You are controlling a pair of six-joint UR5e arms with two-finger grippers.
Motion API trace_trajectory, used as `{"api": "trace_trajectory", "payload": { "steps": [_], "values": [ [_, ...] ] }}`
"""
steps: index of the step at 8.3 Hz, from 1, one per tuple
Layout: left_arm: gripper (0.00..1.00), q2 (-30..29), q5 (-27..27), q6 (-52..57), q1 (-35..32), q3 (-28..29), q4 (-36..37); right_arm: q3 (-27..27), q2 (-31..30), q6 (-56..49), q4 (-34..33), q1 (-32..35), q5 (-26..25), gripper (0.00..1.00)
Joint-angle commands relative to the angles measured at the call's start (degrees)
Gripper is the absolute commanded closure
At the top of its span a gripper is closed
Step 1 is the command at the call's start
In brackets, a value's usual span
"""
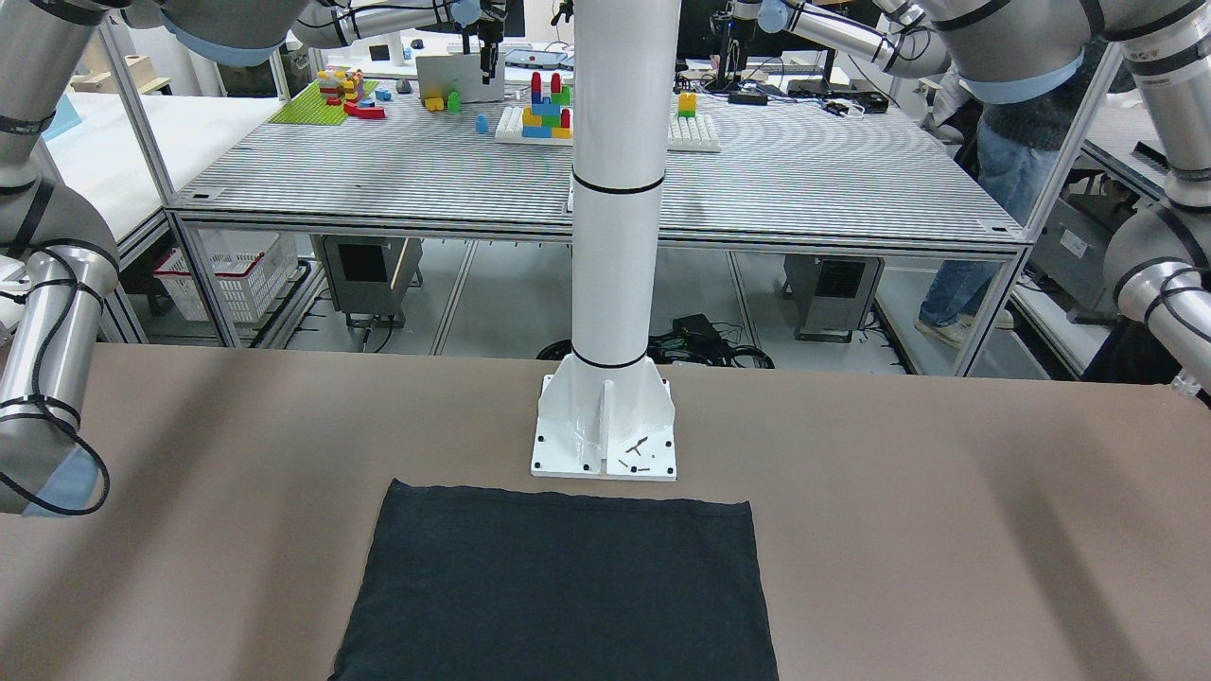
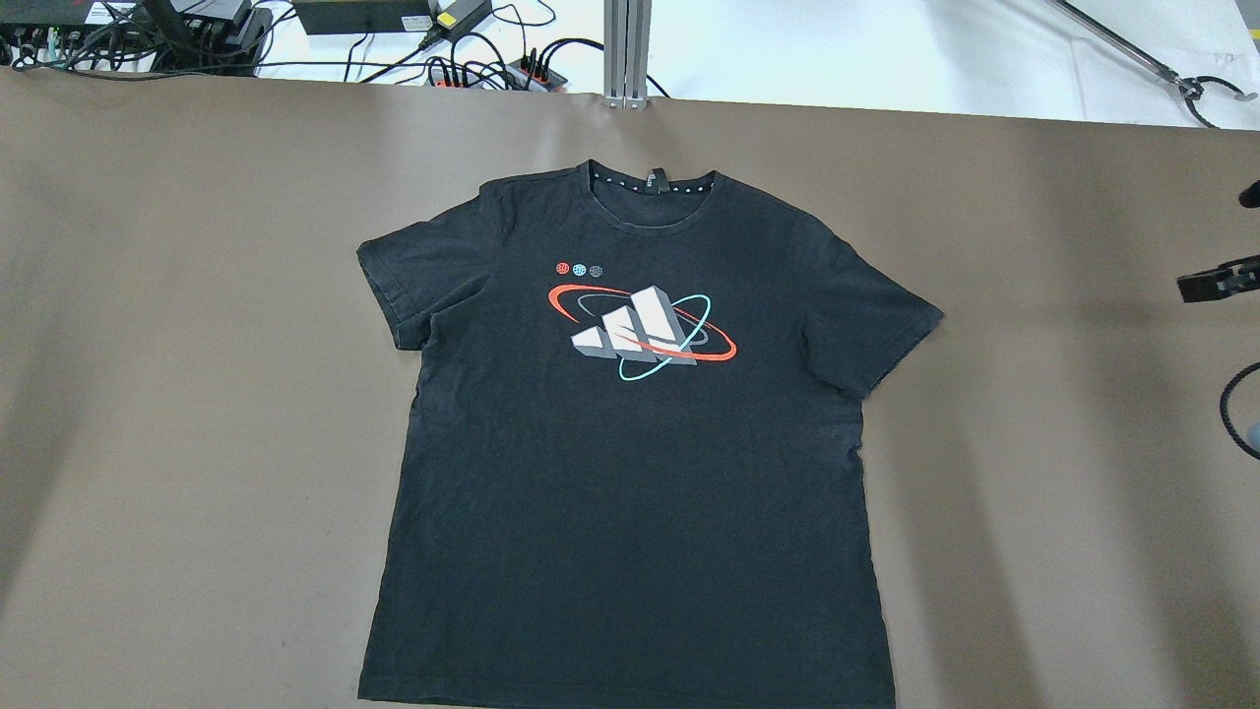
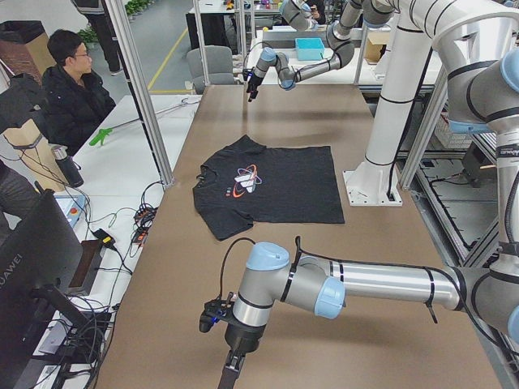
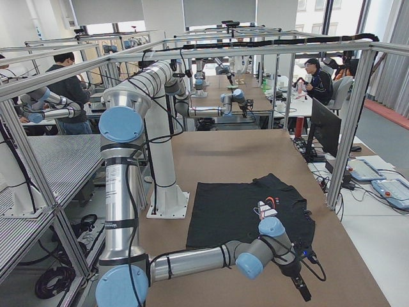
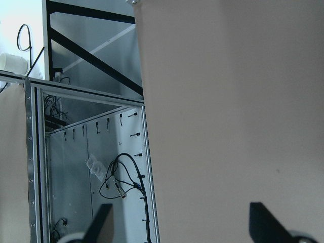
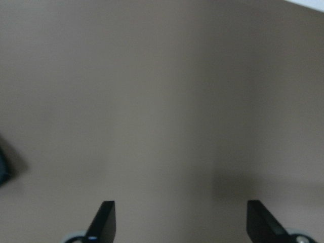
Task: Fold clothes
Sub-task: 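Move the right gripper in toward the black t-shirt's shoulder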
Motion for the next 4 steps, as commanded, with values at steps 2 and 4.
{"api": "trace_trajectory", "payload": {
  "steps": [2, 4],
  "values": [
    [0.06, -0.6, 0.0, -0.4, 0.1, 1.5, -0.1, -5.1, 13.5, 30.8, 0.6, -11.6, 1.0, 0.24],
    [0.06, -0.8, 0.0, -1.0, 0.1, 1.6, -0.2, -11.2, 16.1, 31.1, 4.8, -13.1, 0.0, 0.24]
  ]
}}
